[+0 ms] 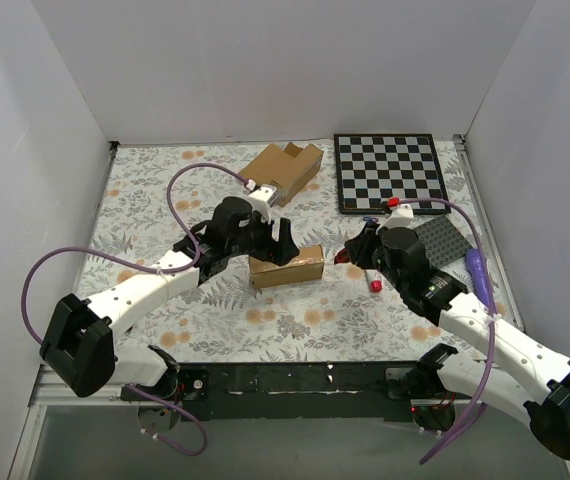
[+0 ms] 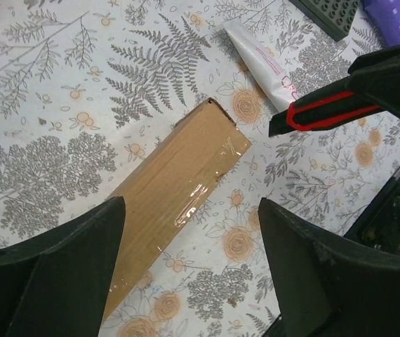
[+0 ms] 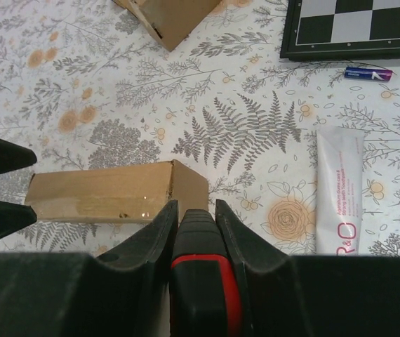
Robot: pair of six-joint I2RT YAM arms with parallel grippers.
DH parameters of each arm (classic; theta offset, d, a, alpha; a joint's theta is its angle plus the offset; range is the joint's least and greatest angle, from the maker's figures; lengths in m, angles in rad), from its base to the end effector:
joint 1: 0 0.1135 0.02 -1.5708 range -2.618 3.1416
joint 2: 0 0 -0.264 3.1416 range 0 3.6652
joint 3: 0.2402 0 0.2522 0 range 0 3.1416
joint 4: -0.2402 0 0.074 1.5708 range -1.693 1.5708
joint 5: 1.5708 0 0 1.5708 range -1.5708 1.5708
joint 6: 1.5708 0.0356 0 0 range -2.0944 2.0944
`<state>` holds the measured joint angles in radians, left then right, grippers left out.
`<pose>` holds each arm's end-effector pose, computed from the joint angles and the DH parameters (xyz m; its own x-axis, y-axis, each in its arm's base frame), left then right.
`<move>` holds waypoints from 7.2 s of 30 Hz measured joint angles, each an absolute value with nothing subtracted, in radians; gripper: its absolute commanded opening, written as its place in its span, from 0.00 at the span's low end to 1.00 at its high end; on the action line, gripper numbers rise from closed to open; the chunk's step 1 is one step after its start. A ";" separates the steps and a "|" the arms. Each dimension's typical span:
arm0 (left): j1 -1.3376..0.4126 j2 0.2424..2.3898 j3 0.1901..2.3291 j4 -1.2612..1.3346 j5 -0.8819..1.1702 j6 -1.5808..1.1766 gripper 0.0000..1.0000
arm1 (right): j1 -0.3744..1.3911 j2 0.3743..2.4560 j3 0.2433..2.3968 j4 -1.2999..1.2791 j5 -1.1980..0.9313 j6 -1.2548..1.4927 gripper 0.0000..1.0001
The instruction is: Unpack the express box
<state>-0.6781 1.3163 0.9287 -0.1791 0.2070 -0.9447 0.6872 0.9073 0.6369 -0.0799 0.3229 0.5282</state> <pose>0.2250 -0.1906 0.2735 -0.8519 -0.3321 -0.4050 0.1001 0.6558 -0.7483 0.1701 0.1249 0.2769 -0.4162 0.2767 -0.8661 -0.1869 0.9062 0.3793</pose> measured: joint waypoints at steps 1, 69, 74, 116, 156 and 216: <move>-0.678 1.314 0.925 -0.179 0.205 -0.970 0.73 | 0.687 0.907 0.633 -0.068 0.319 0.533 0.01; -0.685 1.415 0.779 0.089 0.207 -1.409 0.59 | 0.690 0.873 0.346 0.504 0.385 0.572 0.01; -0.685 1.415 0.777 0.092 0.204 -1.412 0.59 | 0.690 0.918 0.346 0.506 0.372 0.572 0.01; -0.685 1.416 0.741 0.131 0.137 -1.489 0.31 | 0.702 0.918 0.352 0.474 0.356 0.636 0.01; -0.554 1.312 0.894 -0.128 -0.042 -1.145 0.77 | 0.720 0.935 0.411 0.391 0.275 0.593 0.01; -0.692 1.439 0.979 -0.301 0.369 -0.739 0.98 | 0.706 1.087 0.580 0.315 0.223 0.408 0.01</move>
